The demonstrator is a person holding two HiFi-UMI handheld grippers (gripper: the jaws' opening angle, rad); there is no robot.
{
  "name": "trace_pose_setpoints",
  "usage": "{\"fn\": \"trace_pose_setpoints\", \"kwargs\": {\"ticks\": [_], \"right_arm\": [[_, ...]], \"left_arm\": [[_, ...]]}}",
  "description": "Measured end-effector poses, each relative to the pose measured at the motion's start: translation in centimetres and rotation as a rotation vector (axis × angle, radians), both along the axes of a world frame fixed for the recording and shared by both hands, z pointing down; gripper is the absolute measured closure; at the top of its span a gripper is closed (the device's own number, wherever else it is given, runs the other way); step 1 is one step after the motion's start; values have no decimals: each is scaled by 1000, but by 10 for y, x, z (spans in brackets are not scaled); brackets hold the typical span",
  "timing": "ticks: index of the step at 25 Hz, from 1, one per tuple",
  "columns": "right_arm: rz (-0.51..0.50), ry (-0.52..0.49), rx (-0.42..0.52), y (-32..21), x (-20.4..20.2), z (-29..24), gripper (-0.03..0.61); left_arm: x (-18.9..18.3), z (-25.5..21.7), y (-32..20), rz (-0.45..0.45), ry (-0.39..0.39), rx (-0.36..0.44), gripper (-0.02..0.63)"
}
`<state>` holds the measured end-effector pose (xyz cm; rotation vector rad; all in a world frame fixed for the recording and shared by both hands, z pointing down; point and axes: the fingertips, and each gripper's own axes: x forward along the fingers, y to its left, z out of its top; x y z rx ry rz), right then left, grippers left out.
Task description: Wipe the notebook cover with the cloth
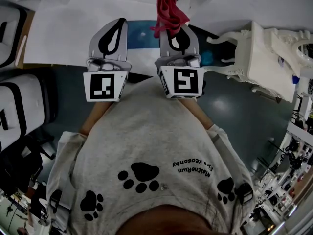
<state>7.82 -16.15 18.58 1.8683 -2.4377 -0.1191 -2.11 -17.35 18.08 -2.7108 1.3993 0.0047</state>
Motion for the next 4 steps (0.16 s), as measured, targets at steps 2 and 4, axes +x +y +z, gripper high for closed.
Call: {"fn": "trace_pose_setpoints", "kwargs": {"ticks": [2, 4], "right_arm": [[-2, -4, -3, -1, -1, 1, 535], [-5, -6, -4, -3, -1, 1, 535]], "left_arm": [[0, 1, -1, 0, -1, -3, 617], [0, 1, -3, 0, 0, -4, 617]]}}
